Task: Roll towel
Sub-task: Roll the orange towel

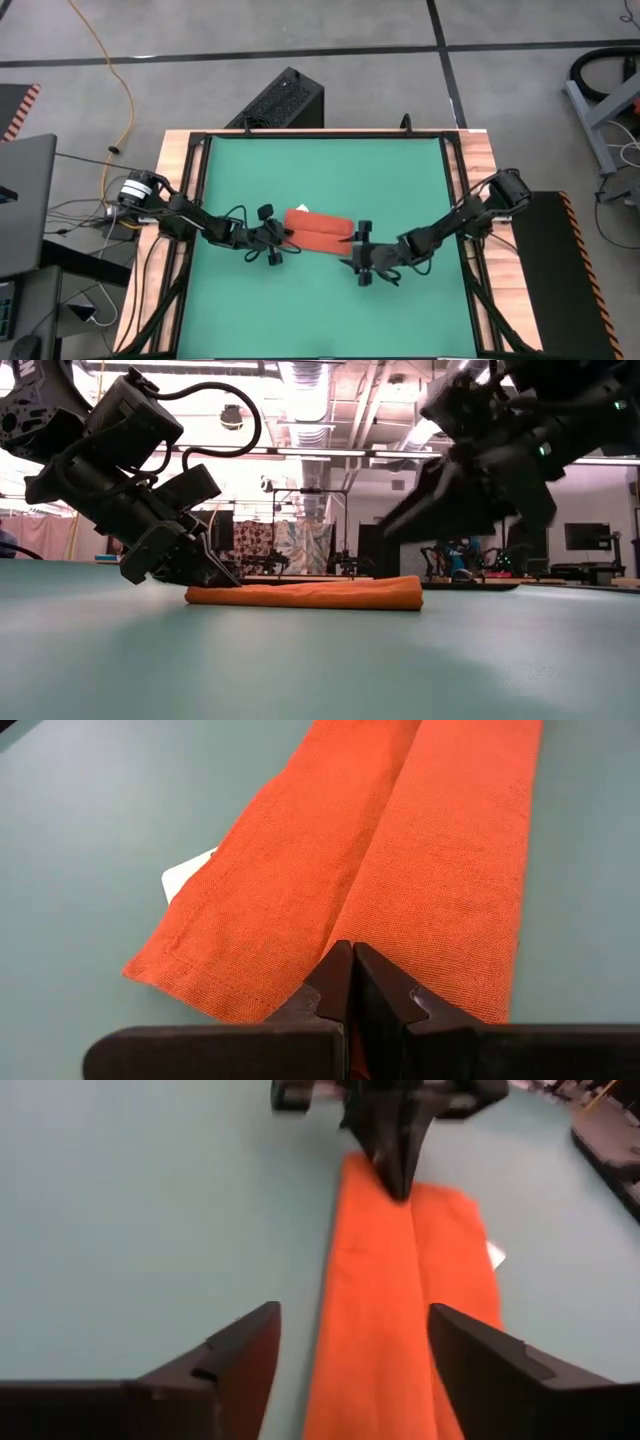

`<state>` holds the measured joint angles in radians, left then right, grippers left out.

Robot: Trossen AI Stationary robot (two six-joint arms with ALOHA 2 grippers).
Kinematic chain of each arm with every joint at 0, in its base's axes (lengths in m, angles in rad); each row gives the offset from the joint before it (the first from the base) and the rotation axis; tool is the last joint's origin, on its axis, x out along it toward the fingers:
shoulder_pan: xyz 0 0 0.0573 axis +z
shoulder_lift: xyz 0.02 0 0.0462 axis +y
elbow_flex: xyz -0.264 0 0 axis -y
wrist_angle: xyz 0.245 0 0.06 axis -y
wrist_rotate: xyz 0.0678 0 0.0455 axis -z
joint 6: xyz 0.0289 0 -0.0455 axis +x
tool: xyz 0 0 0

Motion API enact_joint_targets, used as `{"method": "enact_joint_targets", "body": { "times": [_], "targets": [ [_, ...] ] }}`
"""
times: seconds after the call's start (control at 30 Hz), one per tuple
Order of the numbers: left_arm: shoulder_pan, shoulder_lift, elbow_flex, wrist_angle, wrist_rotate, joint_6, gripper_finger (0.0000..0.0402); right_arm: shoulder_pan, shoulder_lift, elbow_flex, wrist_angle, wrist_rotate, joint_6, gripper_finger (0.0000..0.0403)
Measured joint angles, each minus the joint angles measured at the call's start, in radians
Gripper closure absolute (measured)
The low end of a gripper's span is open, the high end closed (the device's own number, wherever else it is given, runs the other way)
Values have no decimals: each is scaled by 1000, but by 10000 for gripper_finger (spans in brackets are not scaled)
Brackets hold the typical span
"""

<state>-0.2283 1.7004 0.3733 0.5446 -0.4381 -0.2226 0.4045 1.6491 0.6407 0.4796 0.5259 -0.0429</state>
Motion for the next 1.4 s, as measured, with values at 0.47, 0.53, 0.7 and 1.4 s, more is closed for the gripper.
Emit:
{"method": "enact_joint_targets", "body": {
  "times": [0.47,0.53,0.7,1.4],
  "targets": [
    [1,0,0,0,4,1,401,-33,216,-2,103,-10,23,107],
    [5,0,0,0,10,2,401,-36,249,-6,105,12,69,107],
    [6,0,0,0,11,12,401,-53,299,-34,120,16,191,107],
    [8,0,1,-13,15,65,401,-117,308,-85,181,9,253,125]
  ]
}}
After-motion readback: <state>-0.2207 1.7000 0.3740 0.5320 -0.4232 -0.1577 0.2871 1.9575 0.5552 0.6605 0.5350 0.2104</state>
